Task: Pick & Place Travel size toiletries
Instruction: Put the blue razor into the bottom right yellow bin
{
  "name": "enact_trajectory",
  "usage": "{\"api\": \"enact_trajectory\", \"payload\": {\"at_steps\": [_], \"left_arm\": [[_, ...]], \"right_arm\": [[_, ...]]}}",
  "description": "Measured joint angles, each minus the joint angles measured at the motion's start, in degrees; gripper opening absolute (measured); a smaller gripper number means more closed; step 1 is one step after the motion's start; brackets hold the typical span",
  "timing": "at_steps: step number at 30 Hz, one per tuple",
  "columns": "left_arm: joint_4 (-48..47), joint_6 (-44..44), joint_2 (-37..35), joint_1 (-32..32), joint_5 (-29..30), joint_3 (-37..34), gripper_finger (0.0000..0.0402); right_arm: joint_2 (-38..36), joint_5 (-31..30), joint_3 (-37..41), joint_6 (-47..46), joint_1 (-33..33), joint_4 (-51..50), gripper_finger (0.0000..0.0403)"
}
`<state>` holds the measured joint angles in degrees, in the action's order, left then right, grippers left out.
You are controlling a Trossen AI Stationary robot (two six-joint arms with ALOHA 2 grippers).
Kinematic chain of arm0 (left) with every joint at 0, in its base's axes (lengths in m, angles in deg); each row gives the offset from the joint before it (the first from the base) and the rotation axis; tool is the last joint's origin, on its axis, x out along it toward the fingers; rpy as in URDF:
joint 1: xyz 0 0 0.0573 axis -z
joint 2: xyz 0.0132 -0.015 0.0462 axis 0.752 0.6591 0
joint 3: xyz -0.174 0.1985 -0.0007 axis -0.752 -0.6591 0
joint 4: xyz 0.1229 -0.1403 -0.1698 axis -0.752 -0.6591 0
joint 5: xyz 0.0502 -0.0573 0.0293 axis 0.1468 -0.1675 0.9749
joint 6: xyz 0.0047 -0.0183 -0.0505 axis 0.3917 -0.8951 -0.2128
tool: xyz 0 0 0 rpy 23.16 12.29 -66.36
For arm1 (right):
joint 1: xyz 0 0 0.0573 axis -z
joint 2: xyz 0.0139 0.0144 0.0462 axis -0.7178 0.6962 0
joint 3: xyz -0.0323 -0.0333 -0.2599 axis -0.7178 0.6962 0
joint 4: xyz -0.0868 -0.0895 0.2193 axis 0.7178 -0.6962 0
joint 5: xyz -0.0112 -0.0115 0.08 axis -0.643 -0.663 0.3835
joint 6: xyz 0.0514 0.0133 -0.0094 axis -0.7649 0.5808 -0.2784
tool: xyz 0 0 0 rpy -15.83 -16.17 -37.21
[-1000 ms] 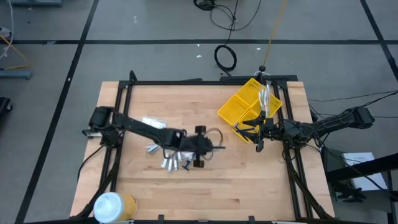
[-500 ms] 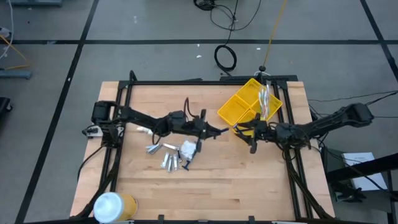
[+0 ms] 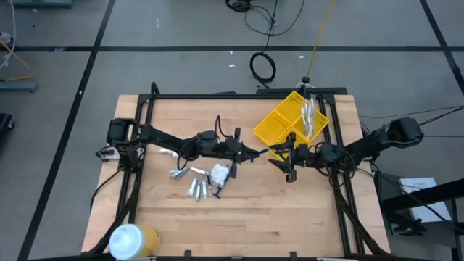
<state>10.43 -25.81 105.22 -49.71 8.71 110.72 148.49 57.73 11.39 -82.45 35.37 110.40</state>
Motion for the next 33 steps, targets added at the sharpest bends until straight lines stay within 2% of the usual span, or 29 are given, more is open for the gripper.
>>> {"api": "enact_trajectory", "payload": {"at_steps": [4,9,14,19,25,29,33], "left_arm": [[-4.6,0.4,0.6,0.5,3.9,2.3,0.0024],[-6.5,1.0,2.3,0.7,1.5,5.1,0.0009],[-6.9,1.3,2.3,1.1,1.0,6.1,0.0019],[-7.0,1.2,2.3,1.0,1.1,6.1,0.0027],[-8.2,0.2,2.3,1.1,0.7,6.0,0.0012],[-8.4,-0.6,2.3,1.3,0.8,6.0,0.0039],[-9.0,-4.5,2.3,1.8,4.1,6.0,0.0085]], "right_arm": [[3.0,2.3,-2.9,0.0,0.0,0.0,0.0237],[5.4,2.9,-4.9,1.6,0.0,0.0,0.0236],[5.7,2.7,-5.1,2.1,0.0,-0.8,0.022],[5.7,2.8,-5.1,1.8,0.0,-0.5,0.0158],[5.7,2.7,-5.1,3.1,0.0,-0.3,0.0029],[5.7,2.3,-5.1,3.3,0.0,-0.3,0.0026],[5.7,1.0,-5.1,2.4,0.0,-1.2,0.0025]]}}
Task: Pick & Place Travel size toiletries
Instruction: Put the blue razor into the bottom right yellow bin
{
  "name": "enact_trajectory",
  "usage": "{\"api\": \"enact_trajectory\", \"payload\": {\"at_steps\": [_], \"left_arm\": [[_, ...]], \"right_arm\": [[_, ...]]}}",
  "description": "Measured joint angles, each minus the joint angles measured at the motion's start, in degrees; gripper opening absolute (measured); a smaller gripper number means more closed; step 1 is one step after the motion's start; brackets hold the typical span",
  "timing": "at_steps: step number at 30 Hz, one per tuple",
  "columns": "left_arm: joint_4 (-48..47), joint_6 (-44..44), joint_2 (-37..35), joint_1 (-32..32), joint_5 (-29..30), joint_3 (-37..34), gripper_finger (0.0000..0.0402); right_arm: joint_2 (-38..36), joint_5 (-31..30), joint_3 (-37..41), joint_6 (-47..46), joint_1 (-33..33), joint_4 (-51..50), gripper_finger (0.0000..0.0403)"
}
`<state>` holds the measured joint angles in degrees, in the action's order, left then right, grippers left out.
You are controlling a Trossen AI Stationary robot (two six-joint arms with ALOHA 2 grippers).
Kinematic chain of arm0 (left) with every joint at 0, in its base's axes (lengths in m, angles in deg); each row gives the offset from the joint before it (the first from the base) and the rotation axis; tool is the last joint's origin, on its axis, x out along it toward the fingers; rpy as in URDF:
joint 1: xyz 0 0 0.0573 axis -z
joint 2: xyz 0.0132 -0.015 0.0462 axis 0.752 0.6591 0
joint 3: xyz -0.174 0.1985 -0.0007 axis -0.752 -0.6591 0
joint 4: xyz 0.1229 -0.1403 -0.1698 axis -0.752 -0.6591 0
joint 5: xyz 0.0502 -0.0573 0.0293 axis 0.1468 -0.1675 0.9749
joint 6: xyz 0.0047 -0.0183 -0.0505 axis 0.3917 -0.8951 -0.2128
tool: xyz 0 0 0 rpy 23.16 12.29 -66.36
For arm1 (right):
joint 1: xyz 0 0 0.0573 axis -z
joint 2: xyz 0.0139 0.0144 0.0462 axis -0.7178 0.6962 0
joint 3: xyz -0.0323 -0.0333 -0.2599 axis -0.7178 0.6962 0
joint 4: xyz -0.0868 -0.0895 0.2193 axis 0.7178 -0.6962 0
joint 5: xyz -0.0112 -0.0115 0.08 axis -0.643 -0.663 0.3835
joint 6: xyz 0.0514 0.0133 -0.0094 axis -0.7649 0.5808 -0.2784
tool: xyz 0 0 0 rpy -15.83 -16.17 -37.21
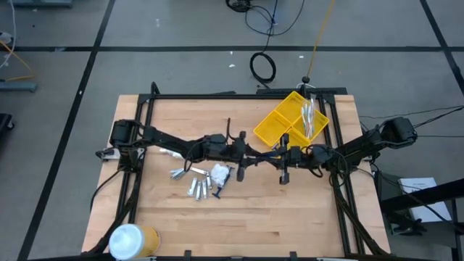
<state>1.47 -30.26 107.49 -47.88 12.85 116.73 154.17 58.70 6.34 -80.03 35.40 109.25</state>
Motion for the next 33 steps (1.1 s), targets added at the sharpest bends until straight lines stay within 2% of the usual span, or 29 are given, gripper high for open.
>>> {"api": "enact_trajectory", "payload": {"at_steps": [4,10,13,16,21,25,29,33], "left_arm": [[-4.8,0.3,-0.5,1.2,4.5,1.4,0.0145],[-23.0,6.5,-0.5,3.0,7.5,9.8,0.0235],[-31.5,9.1,-0.5,4.1,13.6,13.9,0.0265],[-39.1,10.3,-0.6,4.9,20.3,17.2,0.0285],[-50.4,6.7,-0.6,5.4,30.3,18.9,0.0303],[-54.9,3.9,-0.6,4.7,32.4,18.8,0.0305],[-57.0,2.6,-0.6,3.5,32.1,18.8,0.0297],[-57.2,2.5,-0.6,2.3,31.7,18.8,0.0279]], "right_arm": [[0.0,-3.4,0.0,-0.5,0.0,-1.1,0.0023],[-3.1,-5.5,0.0,-1.1,1.6,-5.9,0.0023],[-8.6,-7.4,0.0,-1.6,2.3,-14.0,0.0023],[-16.0,-12.8,0.0,-2.7,2.7,-25.1,0.0023],[-30.7,-15.2,0.0,-10.1,2.6,-48.5,0.0023],[-39.8,-15.6,0.0,-19.3,2.6,-64.9,0.0023],[-43.5,-15.5,0.0,-26.5,2.7,-76.0,0.0023],[-43.6,-18.0,0.7,-31.0,2.6,-81.9,0.0023]]}}
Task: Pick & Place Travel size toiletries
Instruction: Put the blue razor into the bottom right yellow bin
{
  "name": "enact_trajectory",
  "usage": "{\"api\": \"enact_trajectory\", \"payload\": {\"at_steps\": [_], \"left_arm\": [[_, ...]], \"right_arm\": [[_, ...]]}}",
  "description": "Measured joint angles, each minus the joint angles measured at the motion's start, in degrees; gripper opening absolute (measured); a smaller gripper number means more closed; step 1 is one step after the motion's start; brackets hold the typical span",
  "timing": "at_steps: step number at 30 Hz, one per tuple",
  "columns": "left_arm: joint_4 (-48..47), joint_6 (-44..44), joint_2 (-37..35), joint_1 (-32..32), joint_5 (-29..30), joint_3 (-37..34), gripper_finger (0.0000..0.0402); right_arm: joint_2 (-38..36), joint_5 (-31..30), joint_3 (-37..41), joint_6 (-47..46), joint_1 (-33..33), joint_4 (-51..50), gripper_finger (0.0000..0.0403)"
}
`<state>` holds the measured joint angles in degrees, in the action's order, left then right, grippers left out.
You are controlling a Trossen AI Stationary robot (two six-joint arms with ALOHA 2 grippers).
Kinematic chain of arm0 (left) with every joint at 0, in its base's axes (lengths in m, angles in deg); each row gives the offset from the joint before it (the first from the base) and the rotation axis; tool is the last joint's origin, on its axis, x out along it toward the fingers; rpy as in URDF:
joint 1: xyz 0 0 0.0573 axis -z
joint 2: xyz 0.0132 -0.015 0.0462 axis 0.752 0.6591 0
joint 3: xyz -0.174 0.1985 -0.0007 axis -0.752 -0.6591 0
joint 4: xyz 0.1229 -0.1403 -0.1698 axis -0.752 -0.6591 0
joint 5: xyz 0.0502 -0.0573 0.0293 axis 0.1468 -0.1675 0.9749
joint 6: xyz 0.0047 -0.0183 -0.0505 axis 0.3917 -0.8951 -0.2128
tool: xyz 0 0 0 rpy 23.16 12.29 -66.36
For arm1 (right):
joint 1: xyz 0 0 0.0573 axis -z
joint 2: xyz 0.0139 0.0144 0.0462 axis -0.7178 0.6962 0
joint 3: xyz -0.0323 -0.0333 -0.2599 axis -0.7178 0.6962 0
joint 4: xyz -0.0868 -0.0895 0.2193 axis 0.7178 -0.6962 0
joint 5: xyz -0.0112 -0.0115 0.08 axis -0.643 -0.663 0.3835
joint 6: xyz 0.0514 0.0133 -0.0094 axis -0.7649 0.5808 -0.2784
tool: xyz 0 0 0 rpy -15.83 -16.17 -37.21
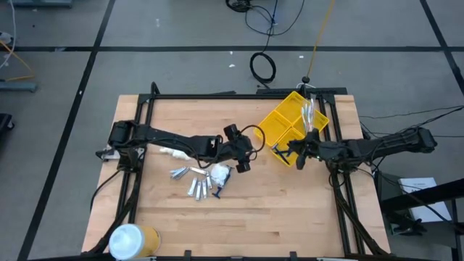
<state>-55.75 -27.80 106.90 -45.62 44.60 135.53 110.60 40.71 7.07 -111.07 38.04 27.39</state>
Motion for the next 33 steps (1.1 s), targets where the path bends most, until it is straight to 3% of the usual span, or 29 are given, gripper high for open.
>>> {"api": "enact_trajectory", "payload": {"at_steps": [4,7,22,26,33], "left_arm": [[-0.2,0.0,0.0,-0.7,0.0,0.0,0.0261],[0.1,0.2,0.0,-1.0,-0.1,0.0,0.025],[-5.0,-2.3,0.0,0.4,-0.2,-0.1,0.025],[-6.0,-1.7,0.0,1.9,-0.1,-0.1,0.025],[-12.6,-6.1,-0.1,4.0,0.2,-0.1,0.025]], "right_arm": [[0.1,-0.1,3.2,-2.6,0.1,0.7,0.0026],[0.1,-1.4,5.7,-3.5,0.0,3.3,0.0051],[-0.7,-1.5,7.6,1.6,0.0,14.9,0.028],[-2.2,-1.5,7.6,8.0,0.0,23.9,0.0302],[-4.1,-1.2,7.6,17.8,-0.6,39.7,0.0306]]}}
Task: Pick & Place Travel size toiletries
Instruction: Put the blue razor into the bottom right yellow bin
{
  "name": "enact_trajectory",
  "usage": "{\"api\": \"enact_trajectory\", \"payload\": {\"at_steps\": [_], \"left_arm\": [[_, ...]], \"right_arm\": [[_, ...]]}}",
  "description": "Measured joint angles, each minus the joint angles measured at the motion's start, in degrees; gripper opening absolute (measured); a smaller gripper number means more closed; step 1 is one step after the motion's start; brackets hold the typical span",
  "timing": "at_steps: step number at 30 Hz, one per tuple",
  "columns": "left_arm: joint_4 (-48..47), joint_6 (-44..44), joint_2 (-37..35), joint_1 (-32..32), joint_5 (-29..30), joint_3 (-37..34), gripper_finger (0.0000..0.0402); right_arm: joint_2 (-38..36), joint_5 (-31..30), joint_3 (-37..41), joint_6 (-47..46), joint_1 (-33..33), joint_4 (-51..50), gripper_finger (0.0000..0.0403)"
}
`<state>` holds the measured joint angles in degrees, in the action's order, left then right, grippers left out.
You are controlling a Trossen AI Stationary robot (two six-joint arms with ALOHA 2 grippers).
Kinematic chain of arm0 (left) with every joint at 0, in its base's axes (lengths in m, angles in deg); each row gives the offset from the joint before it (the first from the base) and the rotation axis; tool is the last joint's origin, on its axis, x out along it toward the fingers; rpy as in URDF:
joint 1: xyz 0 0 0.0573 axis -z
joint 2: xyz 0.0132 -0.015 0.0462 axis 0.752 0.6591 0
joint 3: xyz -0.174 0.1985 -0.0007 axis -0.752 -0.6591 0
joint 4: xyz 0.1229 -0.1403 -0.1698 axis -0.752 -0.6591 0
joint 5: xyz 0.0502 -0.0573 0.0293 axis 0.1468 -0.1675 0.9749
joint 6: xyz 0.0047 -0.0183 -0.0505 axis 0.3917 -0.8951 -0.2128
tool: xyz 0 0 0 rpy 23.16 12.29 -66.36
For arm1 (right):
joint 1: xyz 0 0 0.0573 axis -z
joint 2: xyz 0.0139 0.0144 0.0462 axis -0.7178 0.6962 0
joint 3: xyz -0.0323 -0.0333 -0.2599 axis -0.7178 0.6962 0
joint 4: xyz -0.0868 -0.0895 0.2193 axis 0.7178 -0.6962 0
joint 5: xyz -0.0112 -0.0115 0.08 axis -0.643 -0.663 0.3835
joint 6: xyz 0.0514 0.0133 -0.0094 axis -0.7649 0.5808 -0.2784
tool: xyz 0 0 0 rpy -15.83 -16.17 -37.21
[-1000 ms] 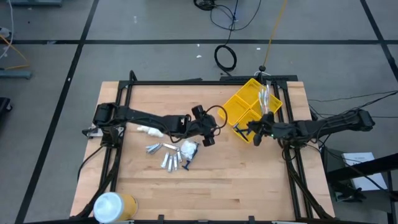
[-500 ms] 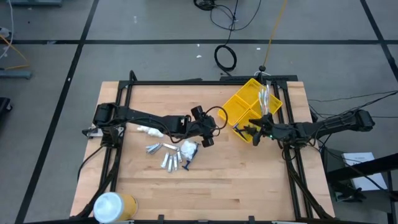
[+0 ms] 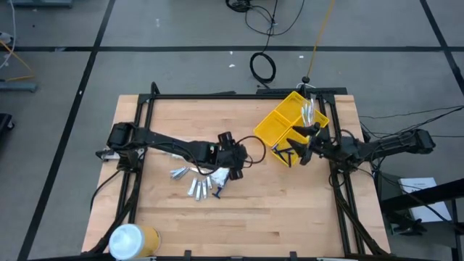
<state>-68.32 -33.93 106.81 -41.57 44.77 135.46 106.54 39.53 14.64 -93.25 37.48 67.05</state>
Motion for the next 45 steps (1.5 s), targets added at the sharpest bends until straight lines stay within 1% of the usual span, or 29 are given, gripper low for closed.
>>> {"api": "enact_trajectory", "payload": {"at_steps": [2,5,7,9,13,15,20,24,27,29,31,35,38,40,45], "left_arm": [[-1.4,-1.8,0.0,1.4,-0.1,0.0,0.025],[0.3,-4.7,-0.1,3.8,-2.1,-2.0,0.025],[1.2,-8.2,-0.1,5.2,-3.0,-4.7,0.025],[0.2,-13.5,-0.1,6.6,-4.8,-7.2,0.025],[-0.3,-25.2,-0.1,9.2,-13.4,-11.7,0.0251],[-0.6,-30.1,0.0,10.4,-16.1,-13.4,0.0251],[-0.3,-36.6,0.0,11.9,-16.5,-14.8,0.0251],[0.1,-38.1,0.0,12.5,-17.6,-14.9,0.0251],[2.6,-38.6,0.0,12.4,-21.2,-14.9,0.0251],[4.2,-38.1,0.0,12.7,-23.7,-14.9,0.0251],[4.9,-38.0,0.0,13.1,-24.7,-14.9,0.0251],[5.2,-37.2,0.0,14.0,-24.6,-14.9,0.025],[6.8,-34.0,0.9,14.5,-21.6,-14.9,0.025],[7.1,-32.7,2.0,14.5,-20.6,-14.9,0.025],[11.3,-32.3,5.3,13.3,-22.1,-14.6,0.025]], "right_arm": [[0.0,0.0,0.0,0.1,-0.3,-0.3,0.0306],[0.4,0.1,0.0,0.0,-0.3,-1.6,0.0306],[0.4,0.1,0.0,-0.2,-0.3,-2.3,0.0306],[0.6,0.2,0.0,-0.2,-0.3,-2.3,0.0306],[0.7,0.2,0.0,-0.1,-0.3,-2.3,0.0306],[0.6,0.2,0.0,-0.1,-0.3,-2.3,0.0306],[0.7,0.2,0.0,-0.7,-0.3,-2.3,0.0306],[0.7,0.4,0.0,-2.0,-0.3,-2.3,0.0306],[0.6,2.9,0.0,-2.0,-0.3,-2.3,0.0306],[0.7,3.3,0.0,-2.0,-0.3,-2.3,0.0306],[0.7,3.2,0.0,-2.0,-0.3,-2.3,0.0306],[0.6,3.2,0.0,-1.9,-0.3,-2.3,0.0306],[0.6,3.2,0.0,-1.9,-0.3,-2.3,0.0306],[0.6,3.2,0.0,-1.9,-0.3,-2.3,0.0306],[0.8,3.2,0.0,-1.9,-0.3,-2.4,0.0306]]}}
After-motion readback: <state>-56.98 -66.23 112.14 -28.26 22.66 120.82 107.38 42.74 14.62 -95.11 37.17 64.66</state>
